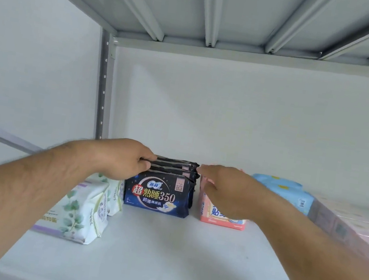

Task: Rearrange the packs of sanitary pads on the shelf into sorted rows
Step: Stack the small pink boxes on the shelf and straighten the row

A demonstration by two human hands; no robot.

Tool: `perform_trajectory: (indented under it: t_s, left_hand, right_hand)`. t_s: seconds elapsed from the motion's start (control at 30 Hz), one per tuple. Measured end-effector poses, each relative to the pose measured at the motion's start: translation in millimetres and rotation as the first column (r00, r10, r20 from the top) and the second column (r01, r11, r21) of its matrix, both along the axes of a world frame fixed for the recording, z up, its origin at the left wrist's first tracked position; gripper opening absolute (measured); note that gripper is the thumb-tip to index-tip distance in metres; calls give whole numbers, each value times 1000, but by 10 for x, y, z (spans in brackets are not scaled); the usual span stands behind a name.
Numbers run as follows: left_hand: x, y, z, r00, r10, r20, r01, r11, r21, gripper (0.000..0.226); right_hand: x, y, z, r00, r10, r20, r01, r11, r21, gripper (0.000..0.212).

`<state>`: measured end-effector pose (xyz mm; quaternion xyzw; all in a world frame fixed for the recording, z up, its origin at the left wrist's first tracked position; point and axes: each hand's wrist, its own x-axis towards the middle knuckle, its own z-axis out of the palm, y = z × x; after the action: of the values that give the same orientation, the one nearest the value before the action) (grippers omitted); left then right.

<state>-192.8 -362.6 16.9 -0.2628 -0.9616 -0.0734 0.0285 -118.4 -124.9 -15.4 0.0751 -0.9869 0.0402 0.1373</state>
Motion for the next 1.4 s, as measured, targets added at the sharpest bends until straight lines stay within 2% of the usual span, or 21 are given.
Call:
perform_trajectory:
  t_s: [0.07,0.2,0.33,0.4,0.5,0.57,0.63,0.73,0.8,0.9,1.03,1.13,1.4]
  left_hand:
    - [-51,-57,15,1000,-8,4,8,998,-61,38]
    - [-246,-82,-45,999,-22,25,27,980,-197,46]
    - [-319,-8,-145,997,-56,48,68,949,-308,50]
    - [-359,28,-190,997,-72,30,78,933,-350,51]
    - [-396,45,-213,997,-73,20,75,916,-394,53]
    - [-395,26,-159,997,-71,35,79,926,-370,53]
    - [-422,3,-64,996,-82,45,92,951,-296,53]
    - [-560,12,51,996,-93,14,94,975,-199,54]
    - [-666,45,77,997,-72,17,73,982,-174,57]
    - [-802,126,35,995,-33,95,51,980,-192,63]
    - [-928,190,-118,986,-2,170,45,966,-253,68]
    - [-983,190,-186,983,17,182,28,970,-241,69]
    - [-886,158,-231,983,6,185,34,976,-215,66]
  right_hand:
    - [-49,-151,-40,1000,6,-15,-6,1000,4,24]
    - [-142,-408,-75,1000,-4,-31,4,1000,1,11]
    - [-224,-519,-133,996,-88,14,88,996,13,16]
    - [-252,-532,-154,988,-155,29,151,984,90,10]
    - [-271,-579,-136,984,-171,57,156,965,208,13]
    - [-282,-588,-111,990,-127,63,116,981,159,19]
    - [-325,-578,-54,996,-82,34,81,996,22,25]
    - [-461,-538,76,997,-77,31,78,996,-38,26]
    - [-587,-500,160,992,-100,82,102,994,-25,30]
    - [-806,-434,224,975,-158,157,159,987,9,43]
    - [-998,-408,234,953,-193,233,189,981,37,44]
    - [-1093,-405,198,940,-200,277,205,979,14,44]
    - [-1136,-428,14,952,-223,212,225,974,12,38]
